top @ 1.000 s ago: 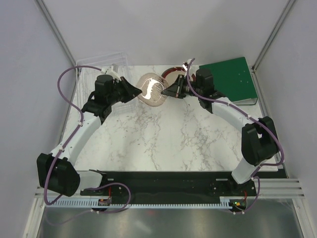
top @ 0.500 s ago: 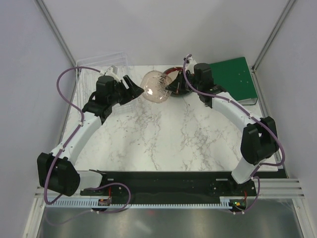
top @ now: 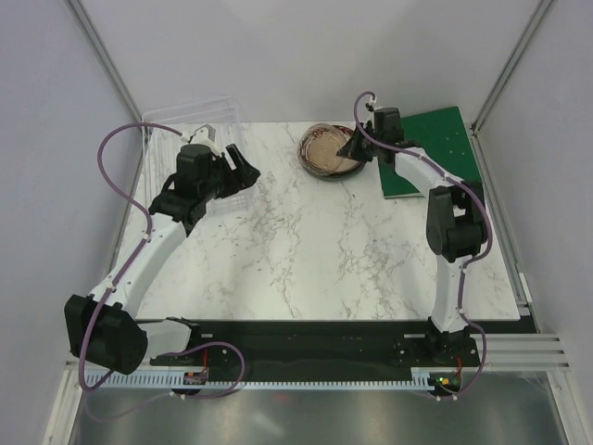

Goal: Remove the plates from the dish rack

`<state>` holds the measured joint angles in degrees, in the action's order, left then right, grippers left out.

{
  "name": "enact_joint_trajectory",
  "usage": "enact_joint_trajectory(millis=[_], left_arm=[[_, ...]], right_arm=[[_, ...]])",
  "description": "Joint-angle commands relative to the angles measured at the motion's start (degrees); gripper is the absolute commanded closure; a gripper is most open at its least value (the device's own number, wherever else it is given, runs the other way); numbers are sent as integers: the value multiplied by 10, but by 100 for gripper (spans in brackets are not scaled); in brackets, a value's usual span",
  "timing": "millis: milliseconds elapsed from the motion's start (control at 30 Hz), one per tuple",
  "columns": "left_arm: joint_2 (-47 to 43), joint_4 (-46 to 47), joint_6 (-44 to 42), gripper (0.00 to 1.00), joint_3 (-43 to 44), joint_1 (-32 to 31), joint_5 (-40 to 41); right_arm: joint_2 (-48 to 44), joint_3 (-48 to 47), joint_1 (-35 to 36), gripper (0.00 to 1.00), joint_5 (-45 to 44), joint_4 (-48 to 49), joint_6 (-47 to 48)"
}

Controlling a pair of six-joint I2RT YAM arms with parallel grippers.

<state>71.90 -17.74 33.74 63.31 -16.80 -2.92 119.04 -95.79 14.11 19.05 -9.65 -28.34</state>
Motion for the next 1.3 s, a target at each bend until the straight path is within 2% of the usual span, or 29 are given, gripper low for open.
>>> enact_joint_trajectory(millis=[0, 267, 400, 667, 733, 833, 867, 900, 1033, 1267], left_arm=[[4, -5, -48, 20, 3, 3, 21], [37, -5, -56, 20, 7, 4, 20], [45, -1, -64, 20, 7, 4, 25], [56, 4, -73, 21, 1, 5, 27], [57, 4, -73, 21, 1, 5, 27], [55, 4, -72, 21, -1, 5, 27], [54, 6, -72, 21, -2, 6, 27], [54, 5, -72, 21, -3, 5, 27], [48, 5, -69, 21, -8, 5, 27], [32, 5, -70, 21, -20, 5, 27]], right_arm=[[43, -73, -20, 100, 14, -2, -9], [116, -155, -32, 98, 15, -14, -18], [148, -194, -35, 94, 9, -21, -23], [161, -220, -37, 86, -11, -45, -16], [157, -215, -38, 74, -17, -49, -13], [153, -206, -38, 70, -23, -50, -6], [152, -202, -39, 62, -23, -50, -4], [151, -201, -38, 43, -23, -50, -2], [142, -194, -38, 27, -32, -58, 6], [87, -144, -38, 22, -77, -70, 44]])
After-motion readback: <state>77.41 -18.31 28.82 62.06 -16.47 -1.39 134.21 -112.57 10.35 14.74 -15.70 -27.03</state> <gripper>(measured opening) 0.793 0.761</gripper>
